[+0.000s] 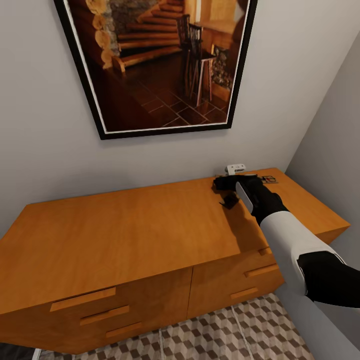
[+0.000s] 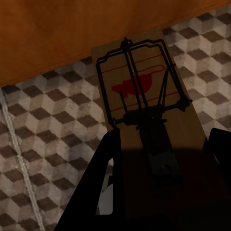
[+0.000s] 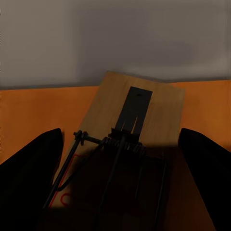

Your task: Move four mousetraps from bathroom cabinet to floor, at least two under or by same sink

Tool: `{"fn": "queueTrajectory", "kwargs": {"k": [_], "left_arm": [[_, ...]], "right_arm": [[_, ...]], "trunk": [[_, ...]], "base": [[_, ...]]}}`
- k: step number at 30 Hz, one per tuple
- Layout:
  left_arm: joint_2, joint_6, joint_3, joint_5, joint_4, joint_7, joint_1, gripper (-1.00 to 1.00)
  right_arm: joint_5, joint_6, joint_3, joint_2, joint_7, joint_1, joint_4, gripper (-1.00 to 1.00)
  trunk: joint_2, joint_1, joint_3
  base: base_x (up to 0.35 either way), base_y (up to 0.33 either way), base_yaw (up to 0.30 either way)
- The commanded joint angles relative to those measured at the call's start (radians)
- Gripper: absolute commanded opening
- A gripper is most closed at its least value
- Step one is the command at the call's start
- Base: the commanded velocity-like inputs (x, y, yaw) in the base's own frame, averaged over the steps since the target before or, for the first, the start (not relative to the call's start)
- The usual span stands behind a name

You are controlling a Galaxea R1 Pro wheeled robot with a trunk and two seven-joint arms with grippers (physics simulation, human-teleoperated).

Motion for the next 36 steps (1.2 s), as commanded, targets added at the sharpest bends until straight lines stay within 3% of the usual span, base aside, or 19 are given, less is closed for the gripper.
{"fn": "queueTrajectory", "kwargs": {"k": [1,36], "left_arm": [[0.000,-0.005,-0.008,0.010,0.003,-0.002,-0.001,-1.00],[0.000,-0.005,-0.008,0.010,0.003,-0.002,-0.001,-1.00]], "right_arm": [[-0.008,0.018,0.004,-0.001,-0.002,0.000,0.017,-1.00],[-0.008,0.216,0.003,-0.009,-0.021,0.000,-0.224,-1.00]], "trunk": [[0.000,0.000,-0.001],[0.000,0.000,-0.001]], "base": [[0.000,0.000,0.000],[0.000,0.000,0.000]]}}
